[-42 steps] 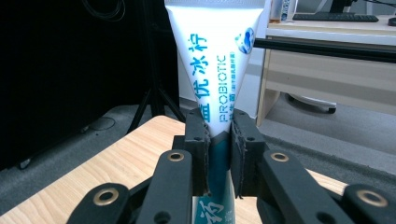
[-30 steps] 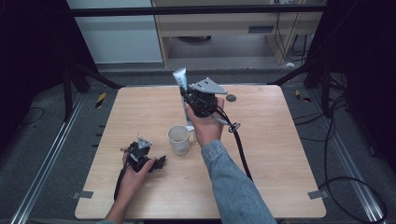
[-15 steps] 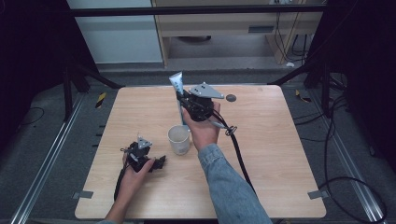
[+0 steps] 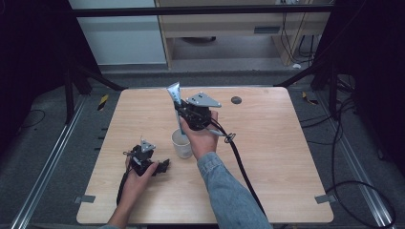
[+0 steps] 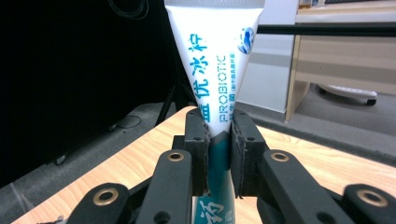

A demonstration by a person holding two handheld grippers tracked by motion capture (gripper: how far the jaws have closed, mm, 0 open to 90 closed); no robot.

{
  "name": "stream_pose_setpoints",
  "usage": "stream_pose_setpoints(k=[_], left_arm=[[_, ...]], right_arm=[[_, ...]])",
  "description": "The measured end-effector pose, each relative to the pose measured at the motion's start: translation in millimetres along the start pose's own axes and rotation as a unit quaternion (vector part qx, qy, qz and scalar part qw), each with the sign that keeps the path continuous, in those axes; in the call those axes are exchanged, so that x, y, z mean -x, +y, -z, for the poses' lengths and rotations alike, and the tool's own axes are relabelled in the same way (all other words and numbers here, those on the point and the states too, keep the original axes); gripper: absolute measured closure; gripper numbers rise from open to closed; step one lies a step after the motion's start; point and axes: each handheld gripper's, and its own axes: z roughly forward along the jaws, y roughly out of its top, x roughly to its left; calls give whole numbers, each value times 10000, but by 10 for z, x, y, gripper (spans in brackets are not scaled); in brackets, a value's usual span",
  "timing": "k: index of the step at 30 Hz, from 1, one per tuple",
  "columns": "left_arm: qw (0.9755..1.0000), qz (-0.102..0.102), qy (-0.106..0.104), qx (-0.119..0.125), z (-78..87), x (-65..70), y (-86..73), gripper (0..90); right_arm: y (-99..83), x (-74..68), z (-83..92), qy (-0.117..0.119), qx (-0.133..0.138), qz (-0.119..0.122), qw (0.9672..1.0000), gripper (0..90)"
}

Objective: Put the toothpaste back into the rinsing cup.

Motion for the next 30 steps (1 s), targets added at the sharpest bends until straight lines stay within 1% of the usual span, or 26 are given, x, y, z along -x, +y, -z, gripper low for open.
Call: stream_pose_setpoints(k=[3,7,12,25,30], left_arm=[[10000,6,3,6,-1,1,0,0],[10000,10,-3,5,-1,1,0,0],[10000,14,-1,6,-1,2,0,0],[10000,26,-4,3,-1,3,-1,0],[10000,10,-4,-12,1,1,0,0]], right_arm=[[-48,-3,-19,7,-63,14,10000,788],[-92,-7,-44,36,-82,26,10000,788],[-177,-14,-70,49,-105,-19,9999,788],[-405,11,-143,38,-320,-88,9994,785],[-443,12,-161,38,-336,-92,9994,785]])
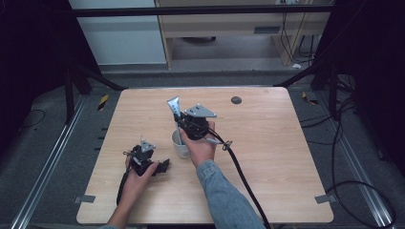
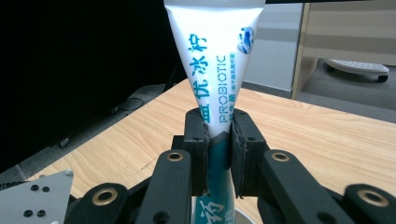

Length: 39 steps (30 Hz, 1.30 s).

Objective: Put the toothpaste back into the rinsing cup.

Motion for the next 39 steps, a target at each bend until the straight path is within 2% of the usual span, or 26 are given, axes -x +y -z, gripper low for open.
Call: stream_pose_setpoints(k=[39], left_arm=[[10000,-11,-10,-7,-2,-3,2,0]], right_arm=[[-218,75,7,-38,-258,-16,9997,782]])
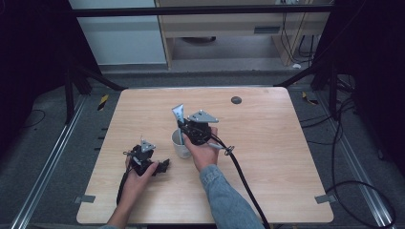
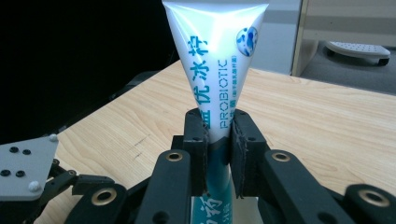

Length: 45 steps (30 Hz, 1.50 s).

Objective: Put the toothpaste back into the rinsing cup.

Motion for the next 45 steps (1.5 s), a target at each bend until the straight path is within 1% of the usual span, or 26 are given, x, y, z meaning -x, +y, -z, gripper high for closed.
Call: stream_pose_setpoints(k=[6,11,20,24,27,30,33,34,45], left_arm=[[10000,-2,-4,10,-2,-1,0,0],[10000,-2,-3,9,-2,-1,0,0],[10000,-3,-3,10,-2,-1,0,0],[10000,-15,-1,1,-2,-3,2,0],[10000,-13,-4,-1,-3,-3,2,0],[10000,-12,-6,0,-4,-4,3,0],[10000,-9,-7,-1,-4,-3,3,0],[10000,-8,-6,1,-4,-3,3,0],[10000,-8,-7,0,-4,-3,3,0]], right_arm=[[-44,26,-4,-11,-67,-66,10000,780],[-56,19,-19,-8,-106,-80,9999,780],[-67,26,-9,6,-99,-84,9999,777],[-61,50,0,-1,-132,-101,9999,774],[-62,80,16,4,-139,-160,9998,771],[-73,113,37,22,-111,-234,9997,765],[-74,130,48,18,-102,-248,9996,760],[-75,147,63,7,-88,-277,9996,748],[-97,208,118,14,-94,-318,9994,718]])
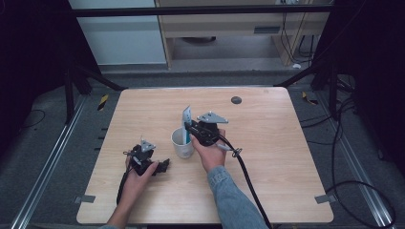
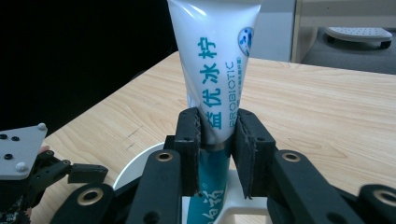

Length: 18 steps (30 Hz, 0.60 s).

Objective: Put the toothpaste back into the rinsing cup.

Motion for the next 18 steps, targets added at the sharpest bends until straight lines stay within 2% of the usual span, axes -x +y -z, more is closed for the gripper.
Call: stream_pose_setpoints(k=[9,18], left_arm=[[10000,1,0,1,0,0,0,0],[10000,1,0,0,0,0,0,0]], right_arm=[[-9,37,30,-34,-27,-26,10000,708],[-32,34,42,-42,-103,39,9999,737]])
